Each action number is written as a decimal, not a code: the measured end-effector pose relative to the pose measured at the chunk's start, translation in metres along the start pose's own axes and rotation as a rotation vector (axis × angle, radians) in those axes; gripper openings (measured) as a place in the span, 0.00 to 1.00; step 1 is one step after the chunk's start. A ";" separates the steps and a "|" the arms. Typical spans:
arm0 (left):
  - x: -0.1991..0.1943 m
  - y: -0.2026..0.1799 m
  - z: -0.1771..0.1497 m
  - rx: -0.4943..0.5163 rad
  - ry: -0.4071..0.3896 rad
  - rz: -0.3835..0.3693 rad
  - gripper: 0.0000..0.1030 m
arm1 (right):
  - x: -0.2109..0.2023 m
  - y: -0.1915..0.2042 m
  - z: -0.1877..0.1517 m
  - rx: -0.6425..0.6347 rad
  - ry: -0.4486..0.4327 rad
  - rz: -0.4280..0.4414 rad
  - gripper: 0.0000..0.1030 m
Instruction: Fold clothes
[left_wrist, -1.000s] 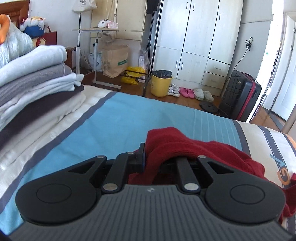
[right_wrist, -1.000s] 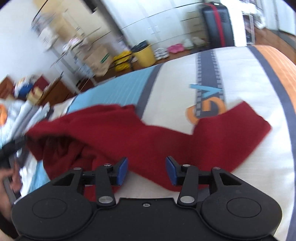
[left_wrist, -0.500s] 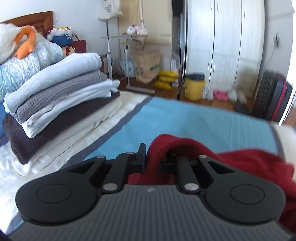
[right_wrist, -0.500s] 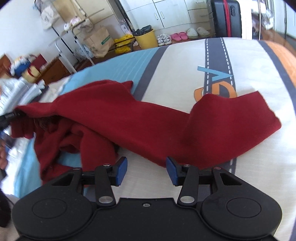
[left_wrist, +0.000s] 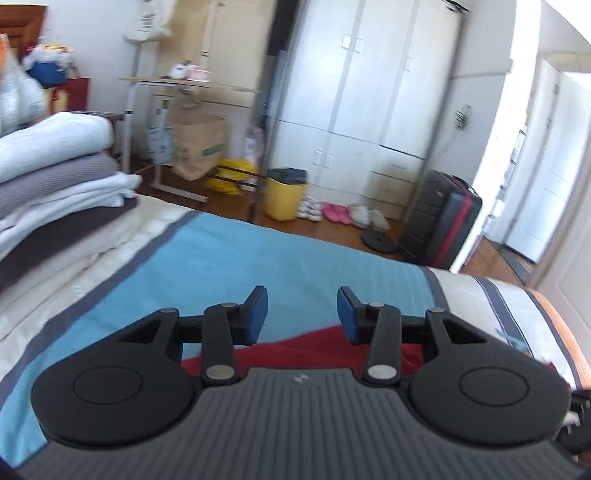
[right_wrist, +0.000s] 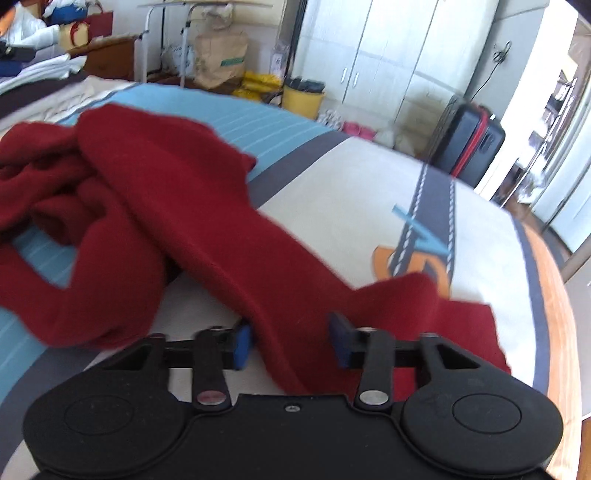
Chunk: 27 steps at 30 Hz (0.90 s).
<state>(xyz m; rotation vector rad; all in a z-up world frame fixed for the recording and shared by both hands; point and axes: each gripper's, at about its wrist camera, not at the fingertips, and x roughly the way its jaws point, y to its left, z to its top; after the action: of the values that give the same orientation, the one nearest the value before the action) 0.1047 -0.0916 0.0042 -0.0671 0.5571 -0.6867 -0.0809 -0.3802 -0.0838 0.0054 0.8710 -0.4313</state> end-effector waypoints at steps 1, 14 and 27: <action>0.002 -0.003 -0.002 0.004 0.012 -0.026 0.40 | -0.002 -0.004 0.003 0.025 -0.010 0.001 0.08; -0.009 -0.111 -0.051 0.358 -0.001 -0.406 0.60 | -0.115 -0.027 0.045 0.353 -0.439 0.319 0.06; -0.015 -0.164 -0.084 0.465 -0.054 -0.539 0.79 | -0.098 -0.022 0.030 0.459 -0.323 0.729 0.07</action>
<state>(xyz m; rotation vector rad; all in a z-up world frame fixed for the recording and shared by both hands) -0.0432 -0.1991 -0.0217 0.2061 0.3129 -1.3220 -0.1219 -0.3696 0.0127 0.6415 0.3901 0.0663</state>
